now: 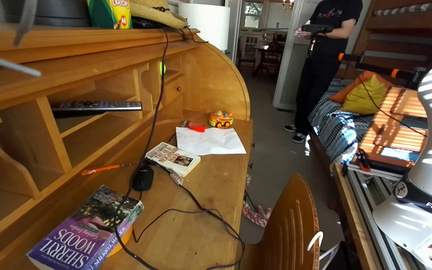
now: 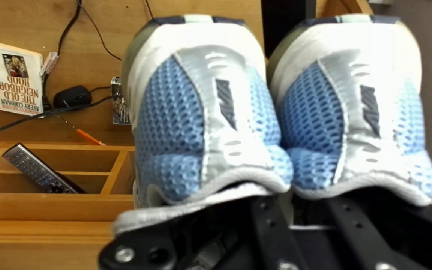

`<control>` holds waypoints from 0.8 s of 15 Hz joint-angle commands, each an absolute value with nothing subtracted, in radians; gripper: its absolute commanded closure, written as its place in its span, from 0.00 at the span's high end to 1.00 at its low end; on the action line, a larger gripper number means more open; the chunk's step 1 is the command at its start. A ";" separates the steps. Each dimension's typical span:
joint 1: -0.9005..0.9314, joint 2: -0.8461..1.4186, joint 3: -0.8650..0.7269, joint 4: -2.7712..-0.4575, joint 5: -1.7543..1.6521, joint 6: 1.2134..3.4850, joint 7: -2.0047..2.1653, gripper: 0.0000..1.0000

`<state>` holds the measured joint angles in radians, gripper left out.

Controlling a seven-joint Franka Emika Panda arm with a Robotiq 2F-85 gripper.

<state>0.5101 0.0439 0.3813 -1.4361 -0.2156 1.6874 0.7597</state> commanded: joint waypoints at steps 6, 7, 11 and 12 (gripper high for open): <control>0.491 0.086 0.379 -1.331 -0.281 1.513 0.763 0.06; 0.486 0.073 0.374 -1.330 -0.275 1.495 0.775 0.06; 0.465 0.007 0.347 -1.380 -0.263 1.402 0.820 0.06; 0.457 -0.016 0.339 -1.408 -0.252 1.380 0.822 0.06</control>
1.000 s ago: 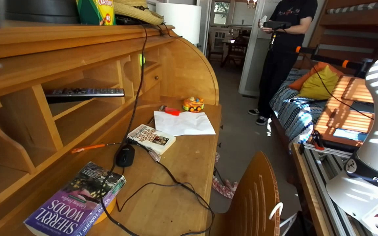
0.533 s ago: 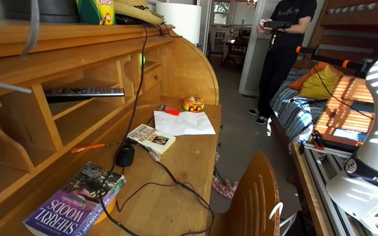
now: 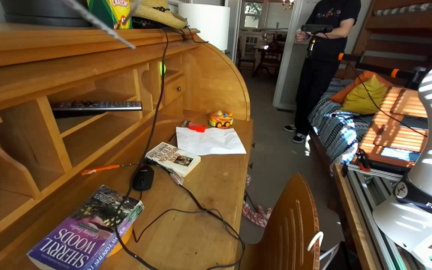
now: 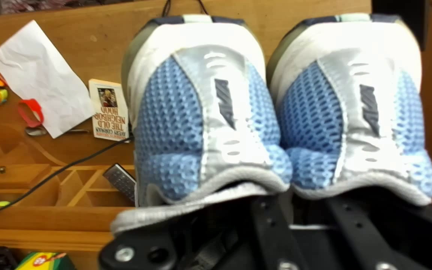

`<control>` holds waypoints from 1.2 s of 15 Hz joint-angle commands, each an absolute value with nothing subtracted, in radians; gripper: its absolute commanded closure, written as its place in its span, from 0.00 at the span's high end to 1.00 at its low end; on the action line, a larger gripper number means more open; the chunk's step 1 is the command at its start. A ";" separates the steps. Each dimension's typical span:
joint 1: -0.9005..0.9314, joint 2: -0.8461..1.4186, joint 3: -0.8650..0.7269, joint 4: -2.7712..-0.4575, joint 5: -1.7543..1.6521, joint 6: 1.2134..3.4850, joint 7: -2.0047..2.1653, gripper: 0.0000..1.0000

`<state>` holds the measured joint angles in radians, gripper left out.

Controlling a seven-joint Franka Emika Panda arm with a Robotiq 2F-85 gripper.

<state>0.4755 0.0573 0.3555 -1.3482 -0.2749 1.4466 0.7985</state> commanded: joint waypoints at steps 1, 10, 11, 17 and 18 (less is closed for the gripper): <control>0.452 -0.033 0.334 -1.431 -0.240 1.364 0.811 0.06; 0.383 -0.146 0.346 -1.691 -0.130 1.297 0.819 0.06; 0.373 -0.172 0.341 -1.732 -0.113 1.311 0.819 0.06; 0.338 -0.157 0.356 -1.744 -0.117 1.332 0.800 0.22; 0.337 -0.163 0.356 -1.750 -0.116 1.334 0.799 0.22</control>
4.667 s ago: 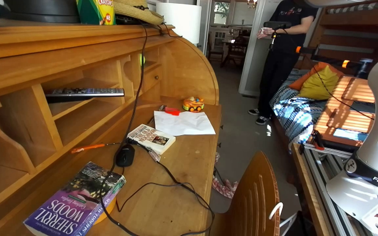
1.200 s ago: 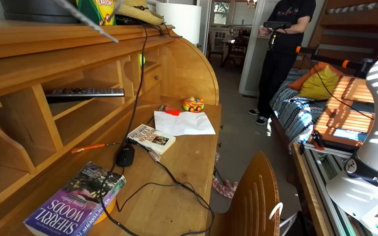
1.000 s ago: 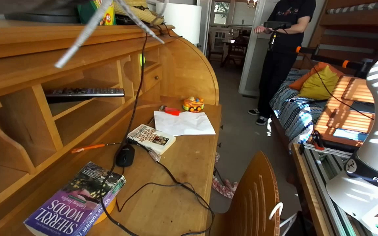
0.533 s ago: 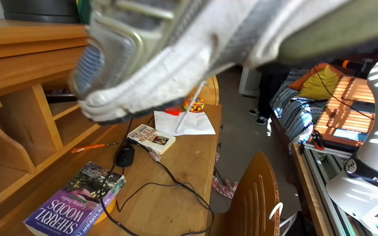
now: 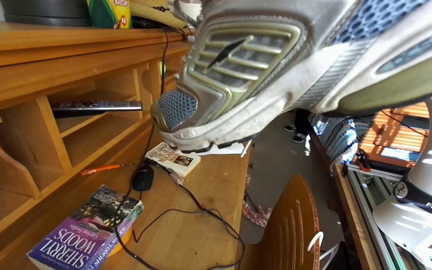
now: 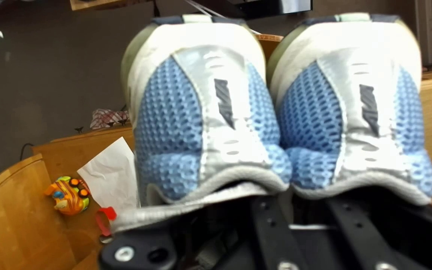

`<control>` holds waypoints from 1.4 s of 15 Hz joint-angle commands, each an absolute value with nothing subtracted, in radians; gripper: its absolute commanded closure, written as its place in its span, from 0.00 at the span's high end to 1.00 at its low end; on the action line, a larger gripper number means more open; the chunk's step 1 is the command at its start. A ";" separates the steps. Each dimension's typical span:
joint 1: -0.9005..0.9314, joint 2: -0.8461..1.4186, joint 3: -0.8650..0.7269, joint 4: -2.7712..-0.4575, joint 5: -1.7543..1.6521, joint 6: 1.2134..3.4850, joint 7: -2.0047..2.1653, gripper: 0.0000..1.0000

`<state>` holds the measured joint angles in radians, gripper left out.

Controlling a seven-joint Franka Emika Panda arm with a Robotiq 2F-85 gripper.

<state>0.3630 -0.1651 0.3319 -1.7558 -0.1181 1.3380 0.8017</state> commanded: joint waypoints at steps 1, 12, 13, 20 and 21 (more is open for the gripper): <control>0.336 -0.166 0.357 -1.752 -0.115 1.335 0.799 0.06; 0.218 -0.461 0.225 -2.336 -0.125 1.800 0.495 0.06; 0.207 -0.496 0.212 -2.391 -0.124 1.859 0.456 0.06; 0.158 -0.489 0.177 -2.485 -0.054 2.003 0.324 0.22; 0.157 -0.484 0.182 -2.484 -0.055 2.003 0.325 0.22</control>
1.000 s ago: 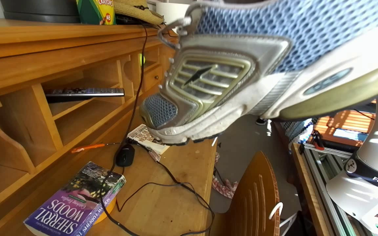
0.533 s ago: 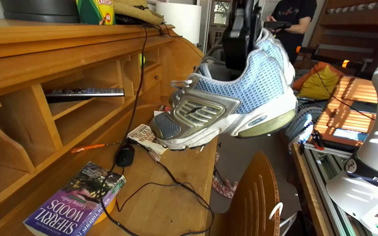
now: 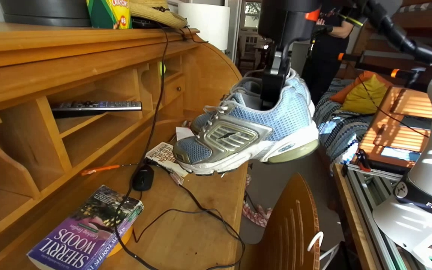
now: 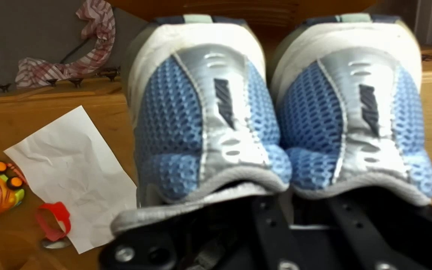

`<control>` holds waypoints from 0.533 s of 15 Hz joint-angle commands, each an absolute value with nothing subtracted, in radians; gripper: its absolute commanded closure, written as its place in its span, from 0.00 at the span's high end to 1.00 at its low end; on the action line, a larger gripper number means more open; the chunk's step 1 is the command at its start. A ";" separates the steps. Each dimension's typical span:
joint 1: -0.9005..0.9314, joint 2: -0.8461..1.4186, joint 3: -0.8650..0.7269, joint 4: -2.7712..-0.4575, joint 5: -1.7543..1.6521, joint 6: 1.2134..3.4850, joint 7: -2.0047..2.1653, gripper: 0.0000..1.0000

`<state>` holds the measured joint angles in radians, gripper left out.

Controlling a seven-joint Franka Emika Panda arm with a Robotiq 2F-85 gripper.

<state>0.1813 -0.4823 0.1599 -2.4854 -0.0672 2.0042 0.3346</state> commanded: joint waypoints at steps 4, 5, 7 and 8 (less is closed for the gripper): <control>0.150 -0.479 0.189 -2.499 -0.069 2.028 0.321 0.06; 0.145 -0.487 0.172 -2.526 -0.072 2.054 0.288 0.06; 0.123 -0.489 0.146 -2.572 -0.084 2.100 0.243 0.06; 0.109 -0.493 0.134 -2.599 -0.094 2.135 0.223 0.06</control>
